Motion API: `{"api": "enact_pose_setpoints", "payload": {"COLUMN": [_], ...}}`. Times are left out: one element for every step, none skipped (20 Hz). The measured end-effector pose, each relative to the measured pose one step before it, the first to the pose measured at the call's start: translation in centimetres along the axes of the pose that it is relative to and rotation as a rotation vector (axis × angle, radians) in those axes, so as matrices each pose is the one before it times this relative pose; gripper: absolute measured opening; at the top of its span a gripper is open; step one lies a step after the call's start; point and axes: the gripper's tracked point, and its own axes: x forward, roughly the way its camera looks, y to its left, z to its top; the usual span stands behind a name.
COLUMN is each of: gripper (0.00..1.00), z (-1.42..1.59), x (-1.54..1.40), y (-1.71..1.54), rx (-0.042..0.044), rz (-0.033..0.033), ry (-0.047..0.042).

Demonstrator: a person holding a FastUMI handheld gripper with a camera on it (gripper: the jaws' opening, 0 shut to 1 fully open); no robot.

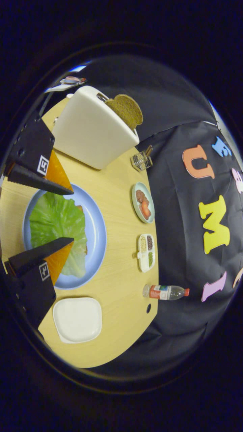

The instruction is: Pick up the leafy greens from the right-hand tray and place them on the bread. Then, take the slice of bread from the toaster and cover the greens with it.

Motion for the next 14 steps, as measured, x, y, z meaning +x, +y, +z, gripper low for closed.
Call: {"api": "enact_pose_setpoints", "payload": {"gripper": [0.88, 0.94, 0.96, 0.96, 0.96, 0.96, 0.96, 0.96, 0.96, 0.96, 0.96, 0.96, 0.96, 0.96], "z": [0.734, 0.694, 0.887, 0.858, 0.958, 0.944, 1.057, 0.943, 0.950, 0.903, 0.962, 0.682, 0.712, 0.453], "x": [-0.565, -0.800, -0.668, -0.670, -0.672, -0.695, -0.555, -0.581, -0.439, -0.298, -0.080, 0.052, 0.206, 0.306], "y": [0.221, 0.272, 0.445, 0.638, 0.718, 0.739, 0.908, 0.987, 0.992, 1.203, 1.257, 1.208, 1.231, 1.235], "rx": [-0.00469, -0.00409, -0.00407, -0.00292, -0.00307, -0.00241, -0.00175, -0.00238, -0.00102, -0.00333, -0.00580, -0.00923, -0.01181, -0.01133], "rz": [-0.00742, -0.00303, 0.00010, 0.00447, 0.00439, 0.00401, 0.00635, 0.00794, 0.00607, 0.01075, 0.00995, 0.00761, 0.00570, 0.00598], "ry": [-0.01733, -0.01729, -0.01832, -0.01946, -0.01618, -0.01685, -0.01568, -0.01329, -0.01005, -0.01164, -0.00955, -0.00924, -0.00686, -0.00250]}}
